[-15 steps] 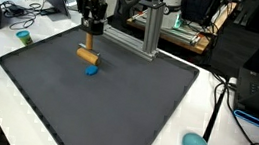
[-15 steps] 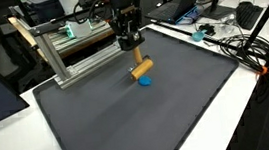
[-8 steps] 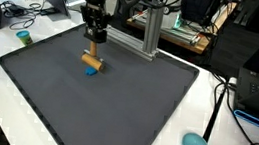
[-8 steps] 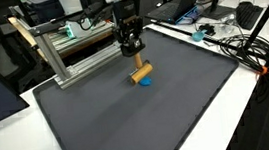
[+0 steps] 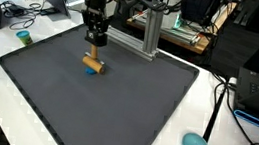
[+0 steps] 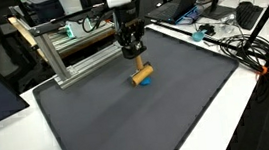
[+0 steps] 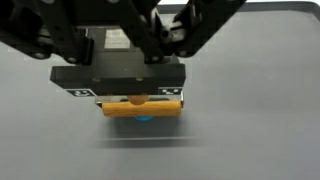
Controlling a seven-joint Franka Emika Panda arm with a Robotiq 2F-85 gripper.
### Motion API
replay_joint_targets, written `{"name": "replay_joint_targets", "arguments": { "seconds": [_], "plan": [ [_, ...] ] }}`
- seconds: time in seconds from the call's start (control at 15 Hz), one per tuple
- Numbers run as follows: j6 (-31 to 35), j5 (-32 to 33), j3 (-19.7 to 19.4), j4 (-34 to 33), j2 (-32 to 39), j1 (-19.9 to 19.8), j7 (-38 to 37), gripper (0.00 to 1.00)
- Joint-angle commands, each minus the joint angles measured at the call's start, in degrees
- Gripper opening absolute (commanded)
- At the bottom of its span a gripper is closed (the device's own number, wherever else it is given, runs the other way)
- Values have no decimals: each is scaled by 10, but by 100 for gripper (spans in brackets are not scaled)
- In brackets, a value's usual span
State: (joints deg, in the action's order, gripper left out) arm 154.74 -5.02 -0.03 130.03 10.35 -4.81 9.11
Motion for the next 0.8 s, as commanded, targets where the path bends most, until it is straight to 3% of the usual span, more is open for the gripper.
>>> {"name": "replay_joint_targets", "arguments": {
  "seconds": [0.0, 0.73],
  "plan": [
    [-2, 4, -2, -23, 37, 8, -18, 22],
    [-18, 4, 0, -82, 86, 10, -27, 22]
  ]
}}
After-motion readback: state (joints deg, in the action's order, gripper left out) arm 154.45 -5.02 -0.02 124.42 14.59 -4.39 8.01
